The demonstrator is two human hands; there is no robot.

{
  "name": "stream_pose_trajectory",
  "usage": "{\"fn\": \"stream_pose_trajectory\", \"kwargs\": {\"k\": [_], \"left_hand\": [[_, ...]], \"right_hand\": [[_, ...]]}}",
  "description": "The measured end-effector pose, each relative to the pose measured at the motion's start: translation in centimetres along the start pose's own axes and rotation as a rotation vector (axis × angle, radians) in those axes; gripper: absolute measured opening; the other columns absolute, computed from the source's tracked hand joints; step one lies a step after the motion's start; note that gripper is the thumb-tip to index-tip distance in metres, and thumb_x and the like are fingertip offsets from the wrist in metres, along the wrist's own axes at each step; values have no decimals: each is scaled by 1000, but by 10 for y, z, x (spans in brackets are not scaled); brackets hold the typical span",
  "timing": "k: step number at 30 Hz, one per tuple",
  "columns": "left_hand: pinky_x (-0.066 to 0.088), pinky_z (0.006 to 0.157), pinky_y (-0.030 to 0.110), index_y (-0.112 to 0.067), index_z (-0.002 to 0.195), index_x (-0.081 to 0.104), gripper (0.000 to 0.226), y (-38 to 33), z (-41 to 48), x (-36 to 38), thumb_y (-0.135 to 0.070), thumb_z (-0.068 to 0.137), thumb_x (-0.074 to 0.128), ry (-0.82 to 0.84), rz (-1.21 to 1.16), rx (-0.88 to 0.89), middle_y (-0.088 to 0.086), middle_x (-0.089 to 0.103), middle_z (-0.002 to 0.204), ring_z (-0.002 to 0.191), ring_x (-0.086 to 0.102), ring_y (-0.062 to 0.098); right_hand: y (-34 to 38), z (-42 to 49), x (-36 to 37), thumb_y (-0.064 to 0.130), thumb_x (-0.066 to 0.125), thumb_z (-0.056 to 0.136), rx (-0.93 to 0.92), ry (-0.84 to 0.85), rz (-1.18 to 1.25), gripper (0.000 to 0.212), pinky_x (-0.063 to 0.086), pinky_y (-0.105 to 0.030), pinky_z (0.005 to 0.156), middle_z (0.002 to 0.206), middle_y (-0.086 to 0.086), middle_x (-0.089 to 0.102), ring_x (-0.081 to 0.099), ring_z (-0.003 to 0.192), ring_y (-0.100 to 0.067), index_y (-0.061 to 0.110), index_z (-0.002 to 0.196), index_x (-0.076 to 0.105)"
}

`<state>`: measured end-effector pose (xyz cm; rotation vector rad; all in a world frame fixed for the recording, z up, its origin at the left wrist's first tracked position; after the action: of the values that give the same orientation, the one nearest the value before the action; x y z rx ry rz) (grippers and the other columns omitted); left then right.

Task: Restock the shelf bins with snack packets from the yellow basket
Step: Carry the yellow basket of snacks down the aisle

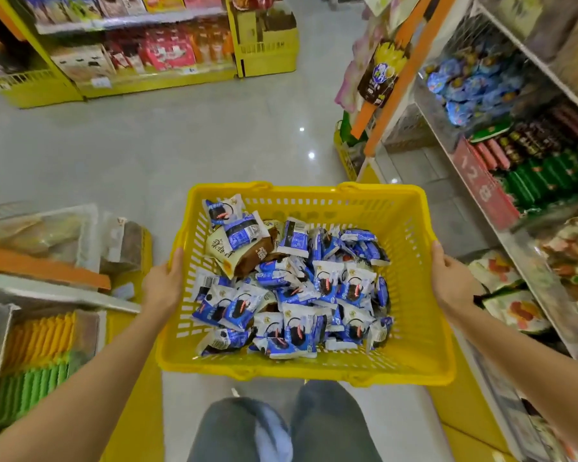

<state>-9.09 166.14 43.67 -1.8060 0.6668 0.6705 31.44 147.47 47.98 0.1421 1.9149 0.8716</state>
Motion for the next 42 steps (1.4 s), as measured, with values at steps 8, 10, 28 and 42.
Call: {"fn": "stream_pose_trajectory", "kwargs": {"k": [8,10,28,42], "left_hand": [[50,83,50,2,86,62,67,-48,136,0,-56,95,29,186,66,97,23,64,86,84,62,38],[49,82,46,1,88,62,64,-62,166,2,-54,95,30,241,97,153,21,64,86,84,61,36],[39,68,37,1,71,56,61,-255,227,176,-49,96,32,515,420,653,17,58,71,74,54,31],[34,71,37,-2,77,56,53,-332,244,290,-43,98,31,568,581,744,19,54,78,78,52,34]], "right_hand": [[44,15,56,58,27,95,155,-142,51,63,44,-41,73,83,-24,62,57,71,-28,8,92,65],[48,9,68,58,27,95,222,-166,63,63,38,-38,72,88,-22,63,53,74,-27,7,89,64],[-37,6,75,54,27,96,746,-465,333,66,35,-37,62,75,-25,57,52,70,-35,-2,75,56],[-66,75,76,53,26,96,814,-536,382,47,32,-31,57,59,0,44,44,61,-22,27,61,41]]}}
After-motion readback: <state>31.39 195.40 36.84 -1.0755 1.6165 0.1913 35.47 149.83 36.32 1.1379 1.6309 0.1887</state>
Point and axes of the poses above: each hand's wrist, its own z-axis towards the middle knuckle, its own x-axis out of the palm, y = z × x, the point moved 2 cm from there along z, towards the middle knuckle
